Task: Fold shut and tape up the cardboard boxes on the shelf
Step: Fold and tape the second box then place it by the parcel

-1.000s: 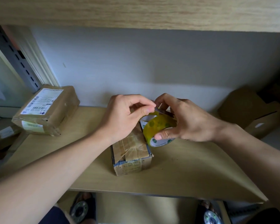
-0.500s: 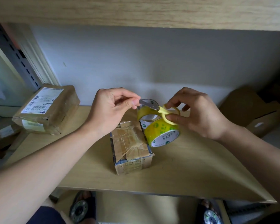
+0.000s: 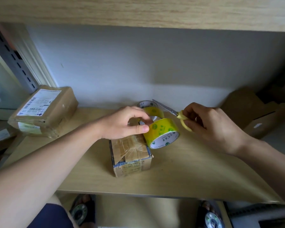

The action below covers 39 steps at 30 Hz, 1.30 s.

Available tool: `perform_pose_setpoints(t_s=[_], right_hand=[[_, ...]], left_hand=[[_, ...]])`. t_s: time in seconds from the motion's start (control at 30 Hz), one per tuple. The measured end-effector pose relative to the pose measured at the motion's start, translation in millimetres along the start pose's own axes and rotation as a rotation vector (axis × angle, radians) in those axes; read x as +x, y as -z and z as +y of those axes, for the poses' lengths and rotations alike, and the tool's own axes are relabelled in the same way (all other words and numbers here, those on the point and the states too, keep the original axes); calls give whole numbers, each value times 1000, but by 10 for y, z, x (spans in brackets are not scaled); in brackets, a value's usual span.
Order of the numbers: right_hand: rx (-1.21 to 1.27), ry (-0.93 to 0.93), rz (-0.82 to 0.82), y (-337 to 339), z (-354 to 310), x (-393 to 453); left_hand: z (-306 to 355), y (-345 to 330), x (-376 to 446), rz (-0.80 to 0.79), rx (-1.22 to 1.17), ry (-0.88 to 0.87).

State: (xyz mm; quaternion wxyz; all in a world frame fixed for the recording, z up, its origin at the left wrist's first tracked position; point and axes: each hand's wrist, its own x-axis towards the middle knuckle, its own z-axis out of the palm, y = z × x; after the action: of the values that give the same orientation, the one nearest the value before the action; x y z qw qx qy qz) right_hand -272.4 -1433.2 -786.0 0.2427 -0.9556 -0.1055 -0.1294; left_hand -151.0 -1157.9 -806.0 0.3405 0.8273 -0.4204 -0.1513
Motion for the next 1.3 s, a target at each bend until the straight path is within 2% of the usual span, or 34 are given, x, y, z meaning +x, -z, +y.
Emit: perform_pose_setpoints(t_s=[0.17, 0.37, 0.6, 0.9, 1.07, 1.17, 1.3], right_hand=[[54, -8, -31, 39, 45, -102], [105, 19, -79, 90, 16, -132], [110, 20, -133, 57, 54, -180], [136, 59, -155, -14, -77, -13], [116, 64, -190, -104, -121, 87], [123, 64, -264, -124, -118, 121], [129, 63, -503, -154, -151, 183]], left_hand=[[21, 104, 7, 24, -86, -48], [-48, -46, -54, -196, 44, -56], [-142, 44, -188, -167, 228, -41], [-257, 174, -528, -150, 198, 43], [-299, 258, -729, -110, 179, 157], [-335, 280, -817, -100, 167, 154], [-360, 318, -864, -98, 127, 130]])
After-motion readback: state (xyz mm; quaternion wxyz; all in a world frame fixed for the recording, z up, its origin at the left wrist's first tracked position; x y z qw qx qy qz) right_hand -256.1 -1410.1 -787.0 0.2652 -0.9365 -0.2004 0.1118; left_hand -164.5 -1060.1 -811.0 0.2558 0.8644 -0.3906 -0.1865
